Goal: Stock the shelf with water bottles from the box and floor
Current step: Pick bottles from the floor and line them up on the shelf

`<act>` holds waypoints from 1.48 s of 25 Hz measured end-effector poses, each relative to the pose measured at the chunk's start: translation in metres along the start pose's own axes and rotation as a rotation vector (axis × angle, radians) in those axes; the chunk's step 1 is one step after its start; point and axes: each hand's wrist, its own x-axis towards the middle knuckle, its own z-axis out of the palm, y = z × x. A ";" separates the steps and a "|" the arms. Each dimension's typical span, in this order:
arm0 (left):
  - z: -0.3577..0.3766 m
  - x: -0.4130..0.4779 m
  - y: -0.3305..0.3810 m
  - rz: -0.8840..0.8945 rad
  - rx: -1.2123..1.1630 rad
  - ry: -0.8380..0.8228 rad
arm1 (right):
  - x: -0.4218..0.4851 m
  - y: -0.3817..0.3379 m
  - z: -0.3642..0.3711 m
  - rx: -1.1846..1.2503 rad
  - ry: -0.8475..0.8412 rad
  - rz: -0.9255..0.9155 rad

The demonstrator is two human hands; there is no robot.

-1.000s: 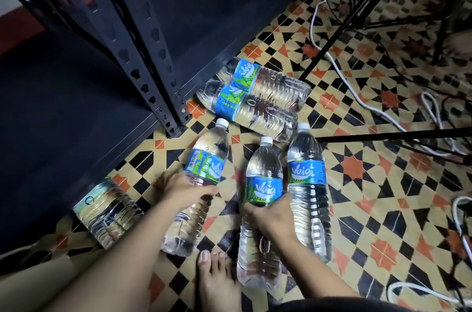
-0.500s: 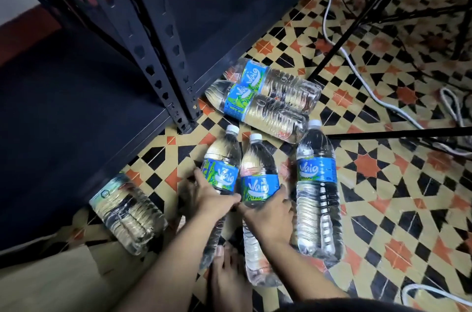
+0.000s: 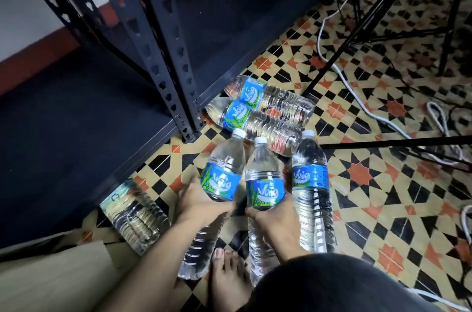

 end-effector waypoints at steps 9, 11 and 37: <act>-0.121 -0.096 0.051 0.375 -0.232 0.277 | -0.062 -0.068 -0.097 0.336 0.108 -0.350; -0.156 -0.123 0.065 0.467 -0.300 0.367 | -0.085 -0.093 -0.127 0.365 0.137 -0.508; -0.457 -0.309 0.012 0.421 -0.948 1.267 | -0.416 -0.345 -0.166 0.580 -0.182 -1.349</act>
